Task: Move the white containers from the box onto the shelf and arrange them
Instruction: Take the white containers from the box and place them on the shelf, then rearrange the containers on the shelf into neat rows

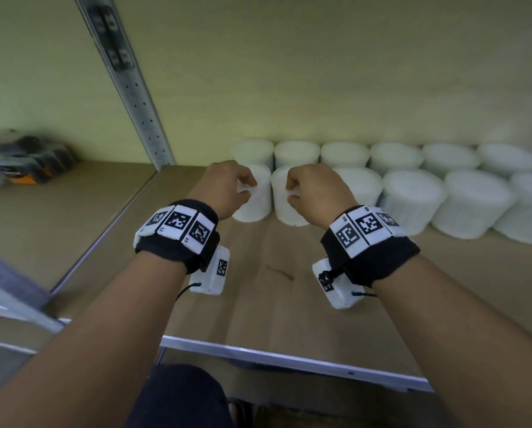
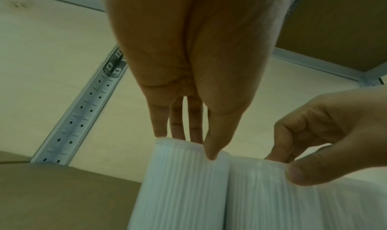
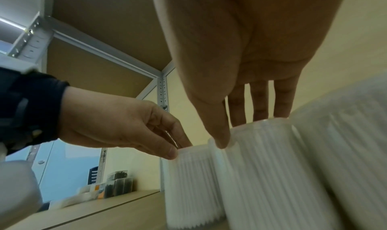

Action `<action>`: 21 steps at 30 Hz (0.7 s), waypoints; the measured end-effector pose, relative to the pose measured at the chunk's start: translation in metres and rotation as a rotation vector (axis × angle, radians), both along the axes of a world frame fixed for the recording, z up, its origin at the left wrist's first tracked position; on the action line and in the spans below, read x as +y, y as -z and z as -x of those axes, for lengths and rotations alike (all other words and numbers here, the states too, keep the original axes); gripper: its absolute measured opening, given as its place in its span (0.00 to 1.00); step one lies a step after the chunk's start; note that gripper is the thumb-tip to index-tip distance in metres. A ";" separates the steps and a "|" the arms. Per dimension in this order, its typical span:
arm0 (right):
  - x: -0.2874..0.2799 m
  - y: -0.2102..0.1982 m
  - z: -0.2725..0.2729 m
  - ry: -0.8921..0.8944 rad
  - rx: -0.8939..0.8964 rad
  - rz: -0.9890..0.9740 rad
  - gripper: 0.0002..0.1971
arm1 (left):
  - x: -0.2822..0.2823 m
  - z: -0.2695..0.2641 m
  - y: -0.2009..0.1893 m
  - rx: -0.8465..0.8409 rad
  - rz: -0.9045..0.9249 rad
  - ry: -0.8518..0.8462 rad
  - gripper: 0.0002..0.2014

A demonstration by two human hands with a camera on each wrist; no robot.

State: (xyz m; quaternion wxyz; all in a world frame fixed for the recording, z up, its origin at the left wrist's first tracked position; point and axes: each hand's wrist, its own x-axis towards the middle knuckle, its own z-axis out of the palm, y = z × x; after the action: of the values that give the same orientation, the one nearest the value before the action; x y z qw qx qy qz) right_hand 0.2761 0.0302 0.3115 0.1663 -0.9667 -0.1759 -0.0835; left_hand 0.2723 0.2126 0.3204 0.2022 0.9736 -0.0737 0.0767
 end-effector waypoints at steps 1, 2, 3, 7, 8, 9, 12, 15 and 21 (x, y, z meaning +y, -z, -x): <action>0.000 0.001 -0.001 -0.002 -0.008 0.003 0.12 | 0.000 -0.001 0.000 0.000 0.001 0.003 0.11; 0.000 0.001 -0.002 -0.005 -0.012 0.002 0.12 | 0.000 -0.002 0.000 0.002 0.002 0.003 0.11; -0.001 0.002 -0.002 -0.011 -0.012 -0.002 0.12 | 0.001 -0.003 0.000 0.004 0.000 0.004 0.11; -0.006 0.000 -0.005 -0.040 0.052 -0.032 0.15 | -0.001 -0.004 -0.004 0.036 -0.044 0.027 0.13; -0.009 -0.001 -0.005 -0.052 0.087 -0.049 0.17 | -0.001 -0.004 -0.005 0.051 -0.047 0.024 0.14; -0.011 -0.004 -0.004 -0.063 0.124 -0.074 0.18 | -0.002 -0.004 -0.007 0.067 -0.042 0.016 0.14; -0.025 -0.011 0.002 -0.063 0.172 -0.179 0.20 | -0.007 -0.002 -0.011 0.093 -0.002 -0.004 0.18; -0.050 -0.019 0.004 -0.013 0.136 -0.254 0.18 | -0.025 0.000 -0.015 0.080 0.026 0.024 0.19; -0.120 -0.034 0.010 0.125 0.135 -0.197 0.18 | -0.089 -0.002 -0.026 0.067 0.059 0.134 0.20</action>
State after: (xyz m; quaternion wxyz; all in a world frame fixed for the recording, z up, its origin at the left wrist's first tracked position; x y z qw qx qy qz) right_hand 0.2658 -0.0901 0.3459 0.2663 -0.9582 -0.0945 -0.0452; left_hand 0.2748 0.1238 0.3467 0.2378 0.9621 -0.1294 0.0327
